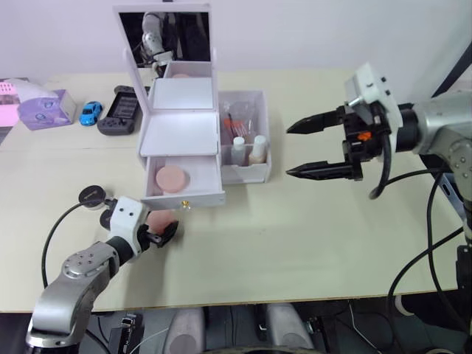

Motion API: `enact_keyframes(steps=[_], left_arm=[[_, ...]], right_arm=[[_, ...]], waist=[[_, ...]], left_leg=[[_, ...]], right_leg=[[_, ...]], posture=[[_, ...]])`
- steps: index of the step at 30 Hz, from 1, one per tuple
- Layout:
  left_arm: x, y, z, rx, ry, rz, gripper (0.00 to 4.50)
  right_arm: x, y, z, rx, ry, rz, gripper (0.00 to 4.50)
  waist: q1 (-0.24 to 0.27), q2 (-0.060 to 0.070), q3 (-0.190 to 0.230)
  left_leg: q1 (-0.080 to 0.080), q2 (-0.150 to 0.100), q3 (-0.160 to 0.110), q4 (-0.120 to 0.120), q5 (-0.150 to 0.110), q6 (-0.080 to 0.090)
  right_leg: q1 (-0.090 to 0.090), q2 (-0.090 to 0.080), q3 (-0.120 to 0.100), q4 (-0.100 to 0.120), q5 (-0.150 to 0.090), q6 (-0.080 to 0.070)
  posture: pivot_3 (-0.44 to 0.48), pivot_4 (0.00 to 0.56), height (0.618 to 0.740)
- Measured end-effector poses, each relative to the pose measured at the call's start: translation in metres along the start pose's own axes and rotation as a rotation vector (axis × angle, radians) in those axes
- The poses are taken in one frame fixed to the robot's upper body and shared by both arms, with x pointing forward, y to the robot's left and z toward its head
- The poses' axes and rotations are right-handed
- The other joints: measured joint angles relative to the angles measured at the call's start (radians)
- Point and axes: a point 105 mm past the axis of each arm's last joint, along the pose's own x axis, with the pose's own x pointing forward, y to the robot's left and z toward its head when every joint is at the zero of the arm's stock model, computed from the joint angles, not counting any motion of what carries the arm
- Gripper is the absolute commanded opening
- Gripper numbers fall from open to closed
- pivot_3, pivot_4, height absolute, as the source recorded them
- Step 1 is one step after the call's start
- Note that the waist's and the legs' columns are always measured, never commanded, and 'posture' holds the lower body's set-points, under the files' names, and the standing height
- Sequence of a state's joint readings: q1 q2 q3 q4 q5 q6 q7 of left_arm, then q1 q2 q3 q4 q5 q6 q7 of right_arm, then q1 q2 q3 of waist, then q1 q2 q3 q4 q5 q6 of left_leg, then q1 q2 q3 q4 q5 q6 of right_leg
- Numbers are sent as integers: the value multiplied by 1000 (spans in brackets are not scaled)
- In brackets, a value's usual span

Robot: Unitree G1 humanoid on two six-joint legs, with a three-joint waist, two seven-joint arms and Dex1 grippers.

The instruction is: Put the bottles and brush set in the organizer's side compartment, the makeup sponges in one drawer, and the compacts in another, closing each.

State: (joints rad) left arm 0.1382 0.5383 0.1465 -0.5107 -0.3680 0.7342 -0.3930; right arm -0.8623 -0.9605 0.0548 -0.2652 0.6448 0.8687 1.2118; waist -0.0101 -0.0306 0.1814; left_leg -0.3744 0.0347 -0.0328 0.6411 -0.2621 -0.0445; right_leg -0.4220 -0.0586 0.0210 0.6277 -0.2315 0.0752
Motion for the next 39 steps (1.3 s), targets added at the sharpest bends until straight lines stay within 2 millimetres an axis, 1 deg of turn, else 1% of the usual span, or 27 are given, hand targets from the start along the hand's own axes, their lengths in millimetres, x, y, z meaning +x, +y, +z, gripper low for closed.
enact_keyframes(steps=[4, 6, 7, 9, 14, 16, 17, 19, 22, 24, 26, 27, 28, 29, 31, 32, 34, 35, 37, 39], left_arm=[[4, 1, 1, 7, -2, -4, 4459], [5, 1, 1, 11, -6, -10, 3945], [5, 1, 1, 13, -7, -10, 3588], [5, 1, 2, 16, -9, -11, 2694], [0, 0, 0, 30, 2, -37, 2688], [-7, 2, -4, 13, 10, -43, 2688], [-11, 4, -6, 11, 17, -48, 2688], [-21, 5, -9, 10, 33, -67, 2688], [-41, -4, -15, 5, 53, -162, 2688], [-55, -9, -13, 13, 42, -227, 2688], [-65, -9, -8, 18, 17, -251, 2688], [-76, -7, -3, 26, -3, -282, 2688], [-81, -6, -1, 33, -7, -293, 2688], [-91, -2, 8, 31, -38, -319, 2688], [-100, 2, 25, 52, -93, -345, 2688], [-109, 7, 52, 100, -174, -381, 2688], [-110, 8, 66, 117, -209, -395, 2688], [-106, 11, 76, 124, -205, -405, 2688], [-99, 18, 112, 193, -223, -406, 2688], [-94, 11, 133, 246, -227, -450, 2688]], right_arm=[[1, 1, 1, -4, 0, -4, 4500], [1, 1, 1, -4, 2, -9, 4500], [1, 1, 1, -5, 2, -11, 4500], [2, 1, 2, -10, 4, -13, 4500], [2, 2, 1, -11, 5, -18, 4500], [3, 2, 1, -16, -1, -13, 4500], [3, 2, 1, -19, -3, -10, 4500], [4, 0, 0, -20, -13, -4, 4500], [9, -2, -1, -17, -26, 27, 4500], [11, -4, -4, -16, -20, 38, 4500], [12, -4, -3, -22, -23, 52, 4500], [14, -4, -2, -30, -28, 63, 4500], [13, -4, -2, -33, -28, 65, 4500], [14, -4, -1, -36, -32, 71, 4500], [16, -5, -1, -33, -37, 78, 4500], [18, -4, -1, -35, -36, 91, 4500], [19, -4, -1, -37, -31, 93, 4500], [18, -5, -1, -31, -31, 90, 4500], [19, -3, 0, -29, -35, 98, 4500], [17, -1, 1, -26, -37, 91, 4500]], waist=[[0, 0, 0], [0, 0, 0], [0, 0, 0], [-1, 0, 0], [-4, 0, 0], [-6, 0, 0], [-9, 0, 0], [-11, 0, 0], [-11, 0, 0], [-6, 0, 1], [-2, 0, 1], [-5, 0, 1], [-5, 0, 1], [-7, 0, 1], [-6, 0, 1], [-2, 1, 2], [-3, 2, 2], [-1, 2, 3], [3, -1, 3], [-4, 1, 3]], left_leg=[[0, 0, 0, 4, 0, 0], [0, 0, 0, 5, 0, 0], [0, 0, 0, 5, 0, 0], [0, -1, 0, 5, 0, 0], [-1, -1, 1, 4, 0, 0], [-1, -1, 2, 3, -2, 2], [-2, -1, 2, 2, -2, 3], [-1, 0, 2, 1, -4, 6], [-1, 1, 2, -2, -5, 7], [-1, 1, 2, -5, -4, 7], [-1, 1, 2, -5, -4, 7], [-2, 1, 2, -5, -4, 7], [-1, 1, 2, -5, -4, 7], [-1, 1, 3, -5, -4, 7], [-2, 1, 2, -5, -4, 7], [-2, 1, 2, -5, -5, 7], [-1, 0, 4, -6, -5, 7], [-2, -1, 3, -6, -4, 7], [-5, -1, 0, -5, -4, 7], [-4, -2, 3, -7, -4, 7]], right_leg=[[1, 0, 0, 0, -2, 3], [2, -1, 0, 0, -2, 3], [2, -2, 0, 0, -2, 3], [2, -2, 0, -1, -2, 3], [1, -3, 0, -1, -2, 3], [0, -3, 0, -1, -1, 2], [-1, -3, 0, -1, 0, -1], [-2, -2, 0, -1, 0, 0], [-4, 0, 0, -2, -1, 0], [-4, 0, 0, -3, 0, 0], [-4, 0, 0, -4, 0, 0], [-4, 0, 0, -5, 0, 0], [-4, 0, 0, -6, 0, 0], [-4, -1, -1, -8, 0, 0], [-4, -1, -1, -9, 0, 0], [-5, -2, -2, -11, -1, 0], [-2, -3, -1, -13, 0, 0], [-1, -3, -1, -11, 0, 0], [-2, -2, -2, -11, 0, 0], [-2, -3, 0, -12, 0, 0]], posture=[[0, 150, 740], [0, 150, 740], [0, 150, 740], [0, 150, 740], [0, 150, 740], [0, 150, 740], [0, 150, 740], [0, 150, 740], [0, 150, 740], [0, 150, 740], [0, 150, 740], [0, 150, 740], [0, 150, 740], [0, 150, 740], [0, 150, 740], [0, 150, 740], [0, 150, 740], [0, 150, 740], [0, 150, 740], [0, 150, 740]])
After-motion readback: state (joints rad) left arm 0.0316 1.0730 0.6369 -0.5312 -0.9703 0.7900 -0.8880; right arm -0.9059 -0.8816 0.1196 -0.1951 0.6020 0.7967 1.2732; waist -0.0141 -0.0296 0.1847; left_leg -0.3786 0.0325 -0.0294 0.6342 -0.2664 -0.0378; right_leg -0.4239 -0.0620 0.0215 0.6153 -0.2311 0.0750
